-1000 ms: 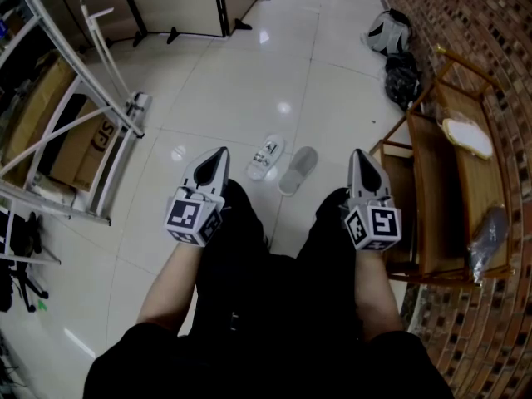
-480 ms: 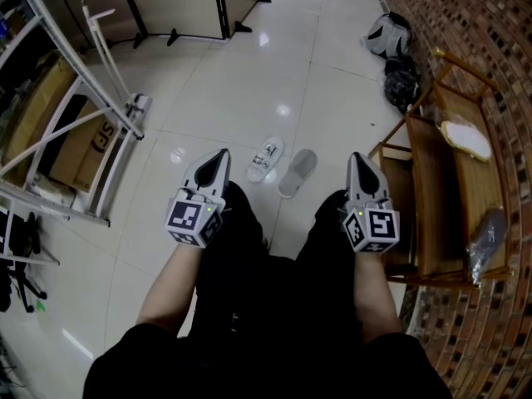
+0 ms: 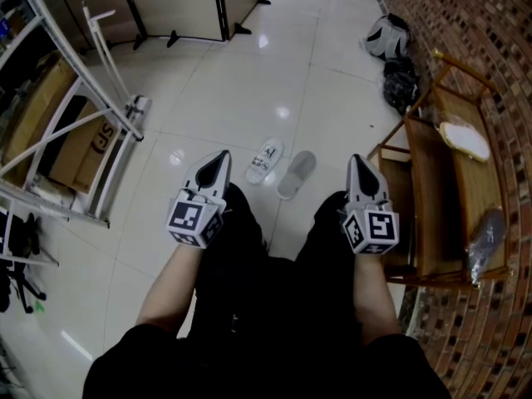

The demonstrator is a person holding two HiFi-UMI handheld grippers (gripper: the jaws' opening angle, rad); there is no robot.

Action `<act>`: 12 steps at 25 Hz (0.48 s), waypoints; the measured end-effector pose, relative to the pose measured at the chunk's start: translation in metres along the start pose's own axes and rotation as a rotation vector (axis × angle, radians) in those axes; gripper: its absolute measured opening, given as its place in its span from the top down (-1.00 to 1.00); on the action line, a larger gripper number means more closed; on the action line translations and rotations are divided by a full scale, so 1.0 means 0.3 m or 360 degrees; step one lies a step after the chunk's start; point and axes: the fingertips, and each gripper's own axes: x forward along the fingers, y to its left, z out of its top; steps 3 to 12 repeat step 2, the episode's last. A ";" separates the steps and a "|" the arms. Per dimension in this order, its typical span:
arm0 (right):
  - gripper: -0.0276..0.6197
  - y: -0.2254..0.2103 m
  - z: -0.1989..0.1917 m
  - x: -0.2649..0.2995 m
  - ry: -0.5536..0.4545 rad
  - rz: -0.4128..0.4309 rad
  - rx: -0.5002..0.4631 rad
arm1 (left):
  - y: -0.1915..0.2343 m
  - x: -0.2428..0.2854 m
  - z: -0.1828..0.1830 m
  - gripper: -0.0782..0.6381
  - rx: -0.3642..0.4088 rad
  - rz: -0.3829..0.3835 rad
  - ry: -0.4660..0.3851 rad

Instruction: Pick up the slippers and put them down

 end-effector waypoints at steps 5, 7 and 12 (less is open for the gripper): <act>0.90 -0.004 0.000 -0.003 -0.0002 0.0002 -0.0005 | -0.005 -0.001 -0.001 0.77 -0.0004 0.0003 0.0010; 0.90 -0.004 0.000 -0.003 -0.0002 0.0002 -0.0005 | -0.005 -0.001 -0.001 0.77 -0.0004 0.0003 0.0010; 0.90 -0.004 0.000 -0.003 -0.0002 0.0002 -0.0005 | -0.005 -0.001 -0.001 0.77 -0.0004 0.0003 0.0010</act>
